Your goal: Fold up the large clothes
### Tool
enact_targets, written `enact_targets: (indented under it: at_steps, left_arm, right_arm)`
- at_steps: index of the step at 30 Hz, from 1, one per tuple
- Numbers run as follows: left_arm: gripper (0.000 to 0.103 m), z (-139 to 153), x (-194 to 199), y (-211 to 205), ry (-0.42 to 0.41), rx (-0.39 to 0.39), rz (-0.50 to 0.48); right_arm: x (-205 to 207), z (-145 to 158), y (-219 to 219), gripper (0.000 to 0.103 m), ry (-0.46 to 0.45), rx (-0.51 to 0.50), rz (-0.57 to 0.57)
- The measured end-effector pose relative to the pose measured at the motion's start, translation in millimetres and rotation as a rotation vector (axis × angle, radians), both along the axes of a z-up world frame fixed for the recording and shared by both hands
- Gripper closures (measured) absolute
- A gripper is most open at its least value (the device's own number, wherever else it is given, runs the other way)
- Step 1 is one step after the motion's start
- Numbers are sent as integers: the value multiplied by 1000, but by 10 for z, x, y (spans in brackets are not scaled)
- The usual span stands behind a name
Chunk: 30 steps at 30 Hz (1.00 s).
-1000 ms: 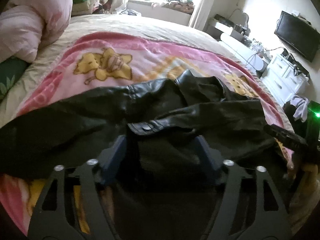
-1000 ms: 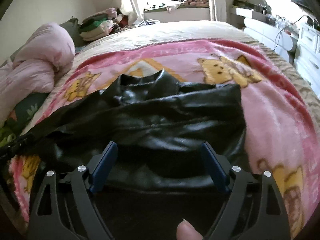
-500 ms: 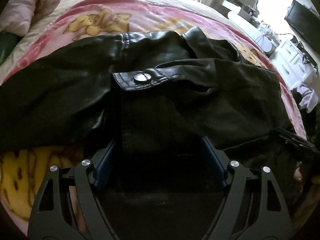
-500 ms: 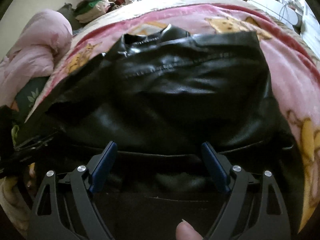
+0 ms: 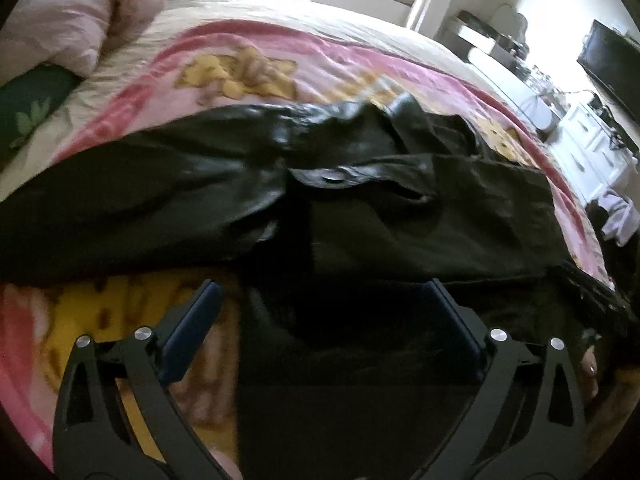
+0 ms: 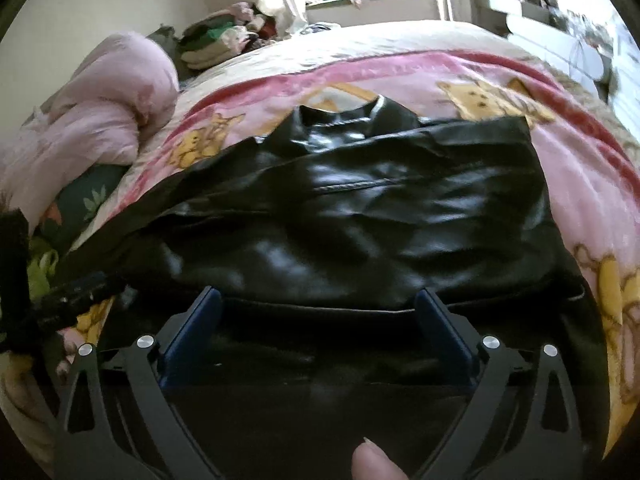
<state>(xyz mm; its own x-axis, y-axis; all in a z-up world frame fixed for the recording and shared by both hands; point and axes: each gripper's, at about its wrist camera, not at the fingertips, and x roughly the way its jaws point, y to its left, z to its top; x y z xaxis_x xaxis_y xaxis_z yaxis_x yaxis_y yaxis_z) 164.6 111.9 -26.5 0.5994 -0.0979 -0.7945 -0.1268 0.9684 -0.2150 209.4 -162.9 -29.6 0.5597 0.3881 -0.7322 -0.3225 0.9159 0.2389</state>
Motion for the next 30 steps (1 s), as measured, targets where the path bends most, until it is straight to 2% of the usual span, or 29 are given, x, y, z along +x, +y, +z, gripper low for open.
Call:
enact_targets:
  at_steps: [6,14,21,30]
  left_arm:
    - [9,65,-157,254,-14,40,80]
    - [9,112,-354,727,-21,43,193]
    - [9,118,-492,1094,-22,23,283]
    - [9,88,-658,1559,-24,-14,418]
  right_arm:
    - [-60,111,266,5,-30,-1,43]
    - [-149,237,644,4,-67,-7,100]
    - [-182,330,967,4,-77,-4,144]
    - [-319,453,1573,4,-111,-23,254]
